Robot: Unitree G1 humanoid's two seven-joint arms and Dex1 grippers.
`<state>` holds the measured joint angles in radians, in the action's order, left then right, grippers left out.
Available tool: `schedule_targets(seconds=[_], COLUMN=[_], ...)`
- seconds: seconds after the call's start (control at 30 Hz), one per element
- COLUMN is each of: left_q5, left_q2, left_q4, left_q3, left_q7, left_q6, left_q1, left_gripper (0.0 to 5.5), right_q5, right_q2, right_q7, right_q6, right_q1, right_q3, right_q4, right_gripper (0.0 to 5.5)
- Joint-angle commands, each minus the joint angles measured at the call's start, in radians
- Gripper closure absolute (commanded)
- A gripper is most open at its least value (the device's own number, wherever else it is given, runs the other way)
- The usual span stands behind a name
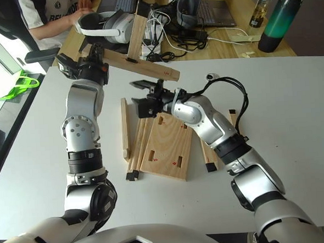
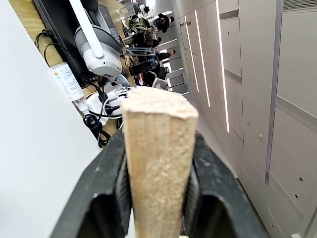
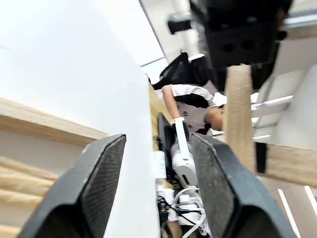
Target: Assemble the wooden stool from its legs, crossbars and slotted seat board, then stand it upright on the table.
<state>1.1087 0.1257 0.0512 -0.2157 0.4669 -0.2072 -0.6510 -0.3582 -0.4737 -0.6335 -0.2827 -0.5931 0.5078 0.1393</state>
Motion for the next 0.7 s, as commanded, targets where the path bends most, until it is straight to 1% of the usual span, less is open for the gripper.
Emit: schedule_targets(seconds=[0.03,0.1,0.17,0.27,0.37,0.4,0.53,0.6,0.7], left_q5=[-0.115,-0.16,-0.195,-0.223,-0.224,-0.219,-0.207,-0.216,-0.223], left_q2=[-0.022,-0.063,-0.095,-0.123,-0.186,-0.203,-0.279,-0.311,-0.345], left_q4=[0.055,0.056,0.043,-0.003,-0.112,-0.143,-0.23,-0.253,-0.287], left_q3=[-0.024,-0.034,-0.05,-0.054,-0.017,-0.014,-0.059,-0.067,-0.048], left_q7=[-0.06,-0.088,-0.113,-0.15,-0.226,-0.24,-0.245,-0.267,-0.318], left_q6=[0.064,0.075,0.069,0.037,-0.076,-0.11,-0.202,-0.233,-0.285], left_q1=[-0.142,-0.149,-0.148,-0.125,-0.058,-0.039,0.014,0.033,0.078], left_gripper=[4.48,4.48,4.48,4.48,4.48,4.48,4.48,4.48,4.48], right_q5=[0.214,0.253,0.237,0.148,0.034,0.016,-0.035,-0.059,-0.073], right_q2=[-0.193,-0.273,-0.332,-0.347,-0.288,-0.272,-0.202,-0.133,-0.038], right_q7=[-0.373,-0.487,-0.582,-0.648,-0.678,-0.685,-0.681,-0.615,-0.514], right_q6=[0.183,0.298,0.431,0.551,0.655,0.683,0.75,0.749,0.733], right_q1=[0.133,0.174,0.192,0.175,0.129,0.12,0.072,0.037,0.007], right_q3=[-0.002,-0.004,0.017,0.084,0.176,0.194,0.238,0.242,0.23], right_q4=[-0.209,-0.289,-0.362,-0.39,-0.361,-0.353,-0.259,-0.149,-0.025], right_gripper=[3.61,4.01,4.24,4.78,5.38,5.48,5.5,5.5,5.5])
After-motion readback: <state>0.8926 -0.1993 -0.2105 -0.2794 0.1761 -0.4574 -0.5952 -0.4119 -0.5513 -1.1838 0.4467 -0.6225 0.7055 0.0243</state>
